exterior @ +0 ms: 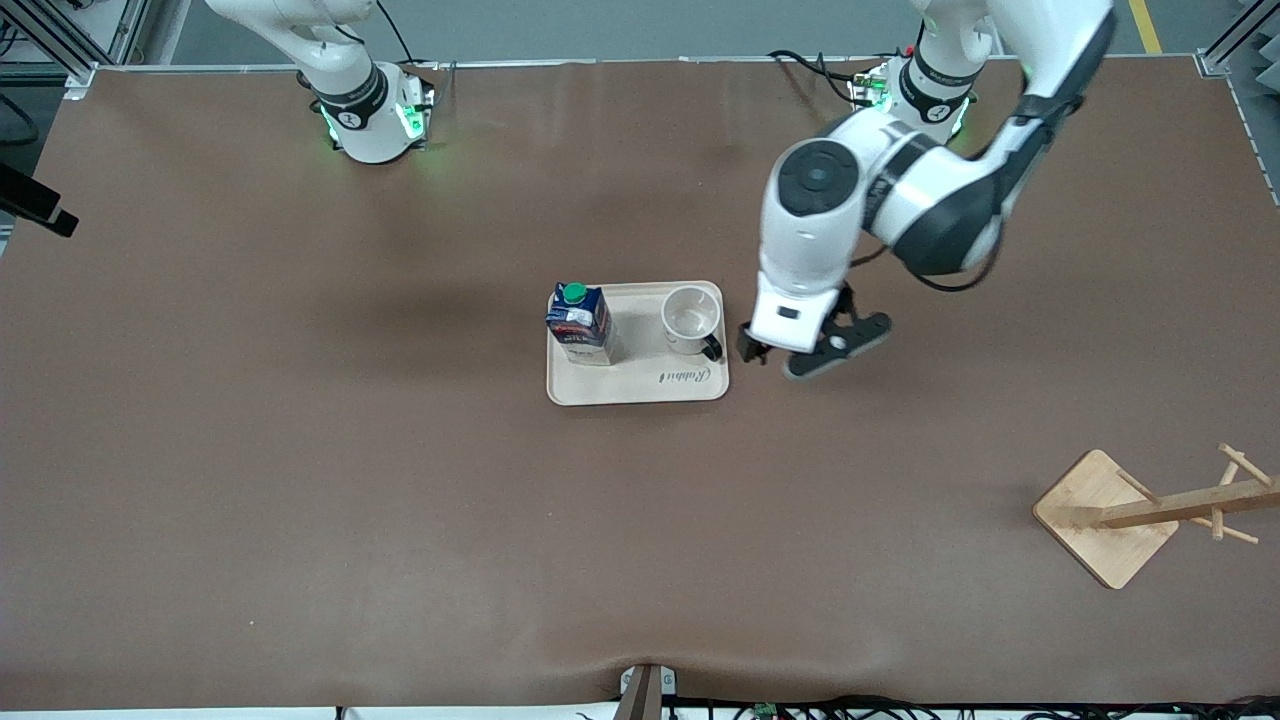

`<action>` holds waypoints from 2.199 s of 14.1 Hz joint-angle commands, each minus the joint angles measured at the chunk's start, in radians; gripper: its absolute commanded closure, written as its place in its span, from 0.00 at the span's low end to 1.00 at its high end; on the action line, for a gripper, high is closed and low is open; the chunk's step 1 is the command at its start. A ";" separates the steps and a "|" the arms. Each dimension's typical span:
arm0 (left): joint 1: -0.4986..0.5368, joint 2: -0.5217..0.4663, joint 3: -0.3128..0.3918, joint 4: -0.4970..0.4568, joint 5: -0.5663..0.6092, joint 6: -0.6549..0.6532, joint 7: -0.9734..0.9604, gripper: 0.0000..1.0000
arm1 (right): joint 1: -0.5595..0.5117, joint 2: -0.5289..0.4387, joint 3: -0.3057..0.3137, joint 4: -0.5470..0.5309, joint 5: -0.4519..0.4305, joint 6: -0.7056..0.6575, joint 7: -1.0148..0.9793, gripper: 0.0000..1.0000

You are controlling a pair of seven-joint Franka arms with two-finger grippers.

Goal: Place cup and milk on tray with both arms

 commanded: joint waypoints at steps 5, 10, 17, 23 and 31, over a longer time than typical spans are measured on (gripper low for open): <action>0.212 -0.101 -0.005 0.102 -0.124 -0.149 0.468 0.00 | -0.014 -0.015 -0.001 -0.013 0.017 -0.011 -0.011 0.00; 0.296 -0.145 -0.001 0.133 -0.127 -0.194 0.630 0.00 | -0.016 -0.014 -0.001 -0.009 0.018 -0.011 -0.009 0.00; 0.309 -0.196 0.057 0.225 -0.161 -0.311 0.845 0.00 | -0.020 -0.014 -0.001 -0.009 0.018 -0.011 -0.008 0.00; 0.029 -0.345 0.521 0.205 -0.325 -0.391 1.147 0.00 | -0.036 -0.012 -0.001 -0.009 0.018 -0.009 -0.008 0.00; -0.070 -0.517 0.687 0.041 -0.437 -0.400 1.115 0.00 | -0.037 -0.012 -0.001 -0.009 0.018 -0.009 -0.008 0.00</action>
